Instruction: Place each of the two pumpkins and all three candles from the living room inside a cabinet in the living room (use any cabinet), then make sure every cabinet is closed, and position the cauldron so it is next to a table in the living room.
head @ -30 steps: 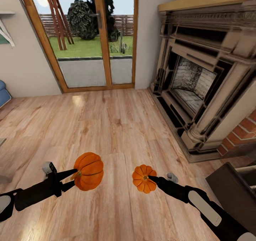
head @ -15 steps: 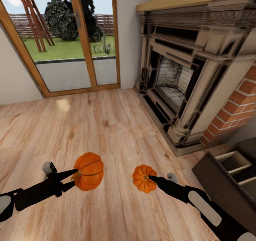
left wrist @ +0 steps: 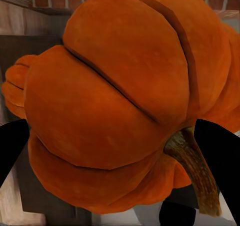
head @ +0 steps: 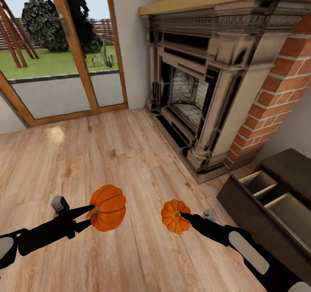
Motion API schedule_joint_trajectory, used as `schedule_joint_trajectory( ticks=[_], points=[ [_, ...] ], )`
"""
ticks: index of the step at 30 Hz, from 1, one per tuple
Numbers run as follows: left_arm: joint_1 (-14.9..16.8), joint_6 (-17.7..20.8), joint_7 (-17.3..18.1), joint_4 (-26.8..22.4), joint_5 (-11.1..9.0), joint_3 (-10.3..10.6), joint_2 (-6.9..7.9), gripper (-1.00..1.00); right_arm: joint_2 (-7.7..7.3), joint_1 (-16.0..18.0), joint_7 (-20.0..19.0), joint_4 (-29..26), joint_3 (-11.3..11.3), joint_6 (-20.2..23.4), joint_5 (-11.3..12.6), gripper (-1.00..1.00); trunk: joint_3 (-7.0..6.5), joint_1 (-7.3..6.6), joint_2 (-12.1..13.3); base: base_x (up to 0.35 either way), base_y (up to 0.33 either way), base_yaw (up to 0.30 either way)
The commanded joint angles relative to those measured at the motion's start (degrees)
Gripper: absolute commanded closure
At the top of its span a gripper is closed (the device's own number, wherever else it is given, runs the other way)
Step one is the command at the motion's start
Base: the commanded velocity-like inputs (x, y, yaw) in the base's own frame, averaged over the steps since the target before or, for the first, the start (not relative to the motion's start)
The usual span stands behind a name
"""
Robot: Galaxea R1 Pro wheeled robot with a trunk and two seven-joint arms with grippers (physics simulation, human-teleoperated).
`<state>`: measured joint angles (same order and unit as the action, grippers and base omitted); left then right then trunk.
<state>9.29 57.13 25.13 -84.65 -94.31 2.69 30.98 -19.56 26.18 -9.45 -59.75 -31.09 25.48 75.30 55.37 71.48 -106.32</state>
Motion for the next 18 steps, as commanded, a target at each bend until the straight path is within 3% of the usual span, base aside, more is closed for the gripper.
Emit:
schedule_joint_trajectory(
  ticks=[1, 18],
  points=[
    [0.0, 0.3, 0.4, 0.0, -0.7, 0.0, 0.04, 1.00, -0.04, 0.1, -0.1, 0.0, -0.1, 0.1, 0.6, 1.00, 0.00, -0.01, 0.0, 0.000, 0.000, -0.278],
    [0.0, 0.3, 0.4, 0.2, -0.7, 0.0, 0.09, 1.00, -0.04, 0.1, -0.1, 0.0, -0.1, -0.1, 0.6, 1.00, -0.74, -0.01, 0.0, 0.000, 0.000, -0.271]
  ],
)
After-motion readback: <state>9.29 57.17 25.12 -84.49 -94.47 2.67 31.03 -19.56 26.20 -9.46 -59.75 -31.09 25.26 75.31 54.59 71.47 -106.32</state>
